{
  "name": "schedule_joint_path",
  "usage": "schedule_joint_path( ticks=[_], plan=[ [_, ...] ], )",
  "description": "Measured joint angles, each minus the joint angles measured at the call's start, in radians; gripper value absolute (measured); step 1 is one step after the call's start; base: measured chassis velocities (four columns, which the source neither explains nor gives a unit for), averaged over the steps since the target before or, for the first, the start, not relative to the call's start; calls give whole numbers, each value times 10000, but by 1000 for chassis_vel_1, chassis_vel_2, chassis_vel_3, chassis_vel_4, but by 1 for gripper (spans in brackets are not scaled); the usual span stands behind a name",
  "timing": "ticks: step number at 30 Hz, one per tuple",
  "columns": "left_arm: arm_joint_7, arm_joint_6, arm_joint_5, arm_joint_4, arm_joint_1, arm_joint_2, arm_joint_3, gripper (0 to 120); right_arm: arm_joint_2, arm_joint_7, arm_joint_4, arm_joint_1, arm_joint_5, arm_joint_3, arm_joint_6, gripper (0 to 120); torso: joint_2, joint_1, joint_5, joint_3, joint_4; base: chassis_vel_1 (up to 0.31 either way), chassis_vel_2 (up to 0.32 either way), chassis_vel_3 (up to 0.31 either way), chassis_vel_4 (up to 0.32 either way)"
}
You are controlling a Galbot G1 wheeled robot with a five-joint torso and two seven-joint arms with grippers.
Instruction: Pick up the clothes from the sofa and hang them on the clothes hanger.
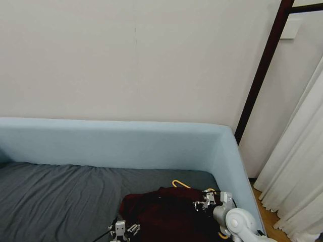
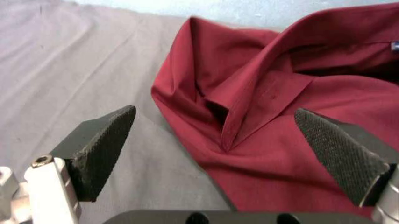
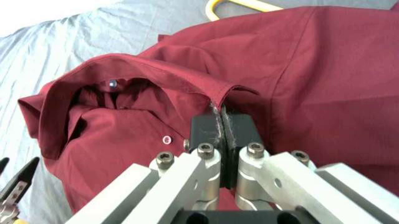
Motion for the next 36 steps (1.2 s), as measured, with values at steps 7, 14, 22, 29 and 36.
schedule_joint_path(
  ticks=[7, 14, 22, 29, 36],
  plan=[
    [353, -319, -103, 707, -445, -340, -15, 98, 6, -20, -10, -9, 0, -9, -80, 0, 0, 0, 0, 0, 0, 0, 0, 0, 0],
    [435, -336, -1, 1157, -899, -534, 168, 95, -7, -25, -22, -39, -13, 9, -147, 0, 0, 0, -1, -1, -1, 0, 0, 0, 0],
    [478, -286, -97, 1583, -1191, -791, 302, 69, -88, 15, 76, -53, 84, 24, -209, 0, 0, 0, -1, -1, 0, 0, 0, 0, 0],
    [374, -86, -299, 1587, -1126, -936, 272, 42, -108, 29, -38, 15, 96, 14, -206, 0, 0, 0, -1, -1, 0, 0, 0, 0, 0],
    [385, -96, -299, 1802, -1155, -943, 222, 18, -97, 43, -43, 34, 105, -5, -183, 0, 0, 0, -1, -1, 0, 0, 0, 0, 0]
  ],
)
